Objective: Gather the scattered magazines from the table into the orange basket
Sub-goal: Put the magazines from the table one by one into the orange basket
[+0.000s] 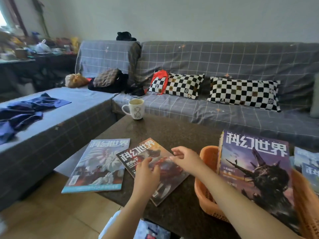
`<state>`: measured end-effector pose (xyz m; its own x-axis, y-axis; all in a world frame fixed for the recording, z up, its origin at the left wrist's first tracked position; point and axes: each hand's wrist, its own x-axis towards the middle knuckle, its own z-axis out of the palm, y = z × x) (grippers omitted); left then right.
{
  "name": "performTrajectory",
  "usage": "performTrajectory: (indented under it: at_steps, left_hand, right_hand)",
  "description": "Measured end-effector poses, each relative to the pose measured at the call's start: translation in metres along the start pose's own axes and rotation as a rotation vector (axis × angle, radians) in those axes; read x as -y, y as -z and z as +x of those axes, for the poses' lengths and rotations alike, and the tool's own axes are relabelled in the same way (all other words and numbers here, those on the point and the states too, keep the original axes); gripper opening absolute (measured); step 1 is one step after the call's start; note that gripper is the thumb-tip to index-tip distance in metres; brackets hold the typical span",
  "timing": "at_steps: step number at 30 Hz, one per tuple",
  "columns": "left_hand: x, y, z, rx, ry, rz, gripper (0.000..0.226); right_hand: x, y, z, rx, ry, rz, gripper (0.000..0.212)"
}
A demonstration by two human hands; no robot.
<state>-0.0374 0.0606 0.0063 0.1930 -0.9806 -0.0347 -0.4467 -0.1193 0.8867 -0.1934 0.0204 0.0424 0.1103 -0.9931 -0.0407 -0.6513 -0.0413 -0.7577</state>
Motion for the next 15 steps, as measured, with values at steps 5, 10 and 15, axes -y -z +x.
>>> performTrajectory:
  at_steps: [5, 10, 15]
  left_hand:
    - [0.025, 0.000, 0.007, -0.054, 0.128, 0.001, 0.051]
    - [0.035, 0.000, 0.011, -0.095, 0.137, -0.056, 0.052]
    - [0.042, 0.005, 0.017, -0.251, 0.211, -0.369, 0.036]
  right_hand:
    - [-0.002, -0.017, 0.041, 0.126, -0.162, -0.261, 0.049]
    - [-0.008, -0.020, 0.060, 0.226, -0.306, -0.354, 0.058]
    - [-0.010, -0.019, 0.062, 0.221, -0.347, -0.344, 0.067]
